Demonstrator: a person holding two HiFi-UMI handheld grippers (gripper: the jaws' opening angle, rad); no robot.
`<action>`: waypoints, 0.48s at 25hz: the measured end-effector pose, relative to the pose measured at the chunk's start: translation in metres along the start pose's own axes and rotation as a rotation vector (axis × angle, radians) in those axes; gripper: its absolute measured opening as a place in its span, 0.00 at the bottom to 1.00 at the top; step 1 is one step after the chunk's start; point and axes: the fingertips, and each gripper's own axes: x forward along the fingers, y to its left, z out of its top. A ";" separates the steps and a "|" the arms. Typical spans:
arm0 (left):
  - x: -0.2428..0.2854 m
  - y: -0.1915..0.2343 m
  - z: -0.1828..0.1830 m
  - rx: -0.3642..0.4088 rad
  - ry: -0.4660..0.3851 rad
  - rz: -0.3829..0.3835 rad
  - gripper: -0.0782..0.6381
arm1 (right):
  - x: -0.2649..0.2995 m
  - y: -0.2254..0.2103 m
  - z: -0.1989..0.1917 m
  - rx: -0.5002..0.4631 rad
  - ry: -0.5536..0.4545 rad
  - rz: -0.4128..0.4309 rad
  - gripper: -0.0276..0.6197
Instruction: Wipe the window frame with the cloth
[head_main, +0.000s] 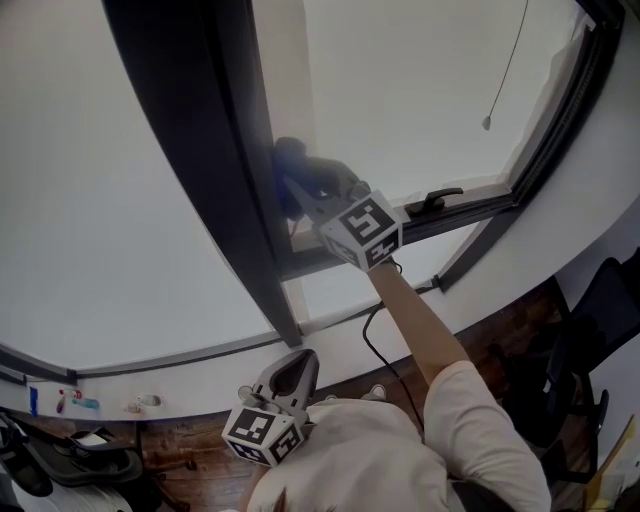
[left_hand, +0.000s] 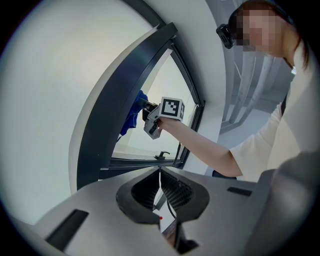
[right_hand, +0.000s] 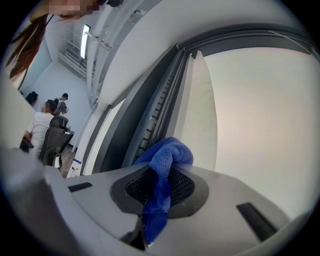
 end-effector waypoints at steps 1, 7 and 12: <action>0.000 0.000 0.000 -0.001 0.000 0.001 0.12 | 0.000 0.001 -0.003 0.000 0.007 0.003 0.13; 0.005 0.002 -0.003 -0.008 0.006 0.003 0.12 | -0.002 0.008 -0.026 0.009 0.044 0.003 0.13; 0.006 0.004 -0.005 -0.014 0.021 -0.005 0.12 | -0.003 0.018 -0.050 0.043 0.063 -0.005 0.12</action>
